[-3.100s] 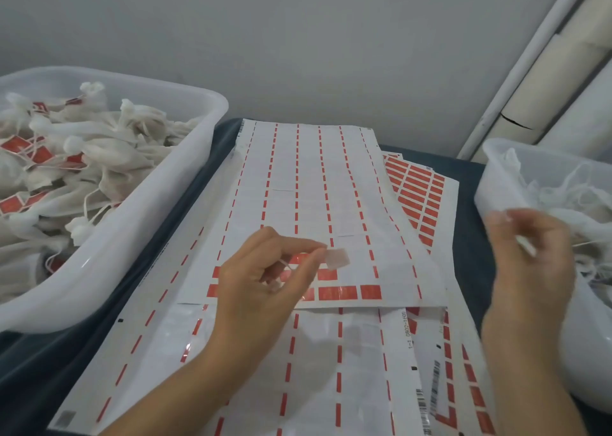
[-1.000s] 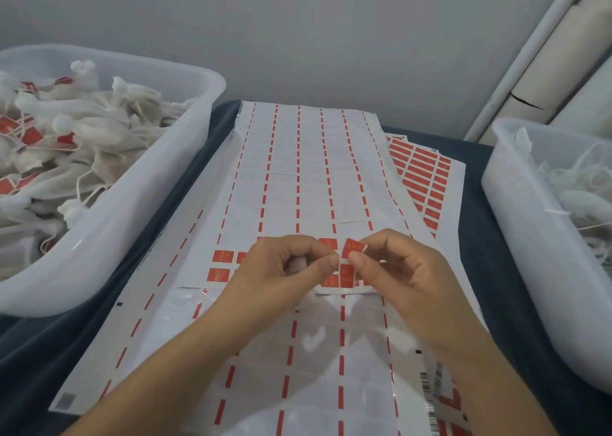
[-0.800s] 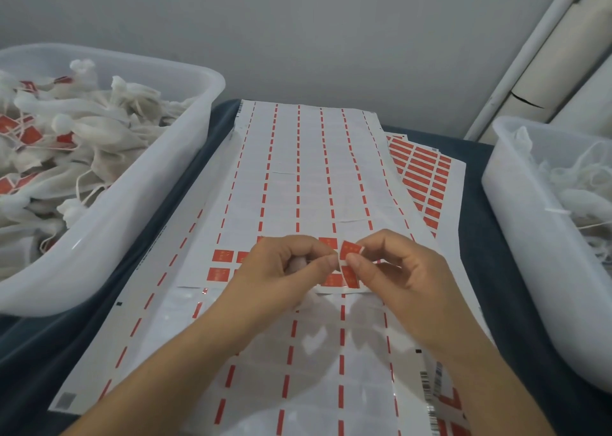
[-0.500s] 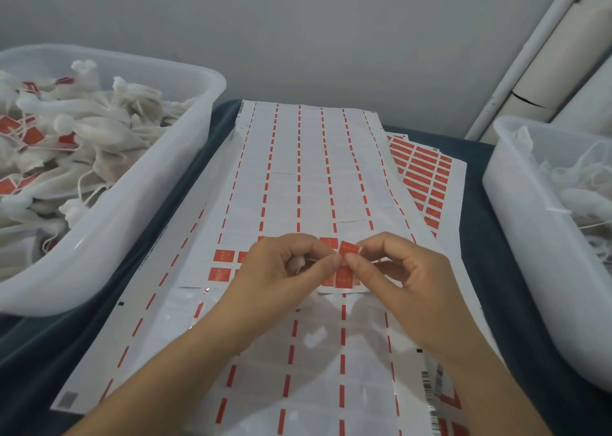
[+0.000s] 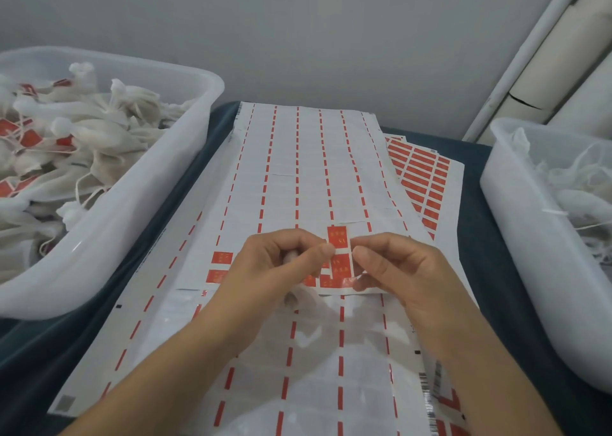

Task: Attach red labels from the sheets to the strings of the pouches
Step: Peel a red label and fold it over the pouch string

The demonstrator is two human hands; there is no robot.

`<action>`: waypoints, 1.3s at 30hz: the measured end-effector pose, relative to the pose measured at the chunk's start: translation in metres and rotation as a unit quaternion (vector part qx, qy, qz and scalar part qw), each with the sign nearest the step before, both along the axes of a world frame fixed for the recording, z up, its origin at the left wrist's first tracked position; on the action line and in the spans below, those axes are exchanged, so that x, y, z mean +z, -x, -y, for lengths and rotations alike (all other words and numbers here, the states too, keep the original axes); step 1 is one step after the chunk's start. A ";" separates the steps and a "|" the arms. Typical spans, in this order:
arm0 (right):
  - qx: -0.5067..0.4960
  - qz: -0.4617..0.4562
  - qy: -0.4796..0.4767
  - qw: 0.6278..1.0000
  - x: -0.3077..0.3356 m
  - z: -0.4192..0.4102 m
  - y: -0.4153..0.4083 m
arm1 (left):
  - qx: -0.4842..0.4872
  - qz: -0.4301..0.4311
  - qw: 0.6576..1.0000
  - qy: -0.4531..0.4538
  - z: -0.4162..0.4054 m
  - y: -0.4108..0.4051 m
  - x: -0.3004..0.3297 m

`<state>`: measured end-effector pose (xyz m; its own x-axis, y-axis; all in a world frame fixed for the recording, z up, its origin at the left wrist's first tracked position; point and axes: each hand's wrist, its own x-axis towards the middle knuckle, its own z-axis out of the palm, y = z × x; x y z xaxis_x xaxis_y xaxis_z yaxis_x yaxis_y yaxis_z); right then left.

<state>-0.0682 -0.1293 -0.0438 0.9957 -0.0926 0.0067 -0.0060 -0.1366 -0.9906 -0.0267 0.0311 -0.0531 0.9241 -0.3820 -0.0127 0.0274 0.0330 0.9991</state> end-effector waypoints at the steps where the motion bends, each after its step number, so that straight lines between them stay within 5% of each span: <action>1: -0.005 0.002 -0.004 1.000 -0.001 0.000 0.000 | -0.001 0.002 1.000 -0.001 0.001 0.000 0.000; 8: -0.035 0.038 0.048 0.998 -0.004 0.000 0.000 | 0.001 0.013 1.000 -0.012 0.003 0.001 -0.001; 12: -0.049 0.042 0.101 0.993 -0.005 -0.001 0.000 | 0.026 0.105 0.989 -0.101 0.005 -0.001 -0.004; 16: -0.051 0.024 0.085 0.995 -0.004 0.000 -0.001 | 0.100 0.228 0.953 -0.173 0.006 -0.002 -0.009; 20: -0.043 0.006 0.051 0.998 -0.002 -0.003 0.001 | 0.140 0.451 0.852 -0.226 0.006 -0.002 -0.015; 24: -0.025 0.036 0.078 0.996 0.001 -0.001 0.003 | 0.119 0.500 0.829 -0.222 0.005 0.000 -0.019; 27: -0.036 0.108 0.218 0.969 0.000 -0.002 0.004 | 0.127 0.504 0.822 -0.232 0.004 0.001 -0.019; 30: -0.055 0.217 0.345 0.911 -0.002 0.000 0.004 | 0.118 0.484 0.838 -0.222 0.005 0.001 -0.019; 32: -0.074 0.241 0.339 0.906 -0.002 0.001 0.005 | 0.100 0.410 0.888 -0.182 0.007 0.002 -0.017; 35: -0.127 0.165 0.118 0.971 0.002 -0.002 0.007 | 0.084 0.131 0.987 -0.047 0.008 0.005 -0.009; 39: -0.109 0.068 -0.055 0.990 -0.003 -0.014 0.006 | 0.084 -0.066 0.992 0.070 0.005 0.003 -0.002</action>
<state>-0.0739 -0.1155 -0.0467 0.9423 -0.3133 0.1180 0.1119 -0.0374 -0.9930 -0.0300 0.0260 -0.0552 0.9687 -0.2294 -0.0954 0.1399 0.1862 0.9725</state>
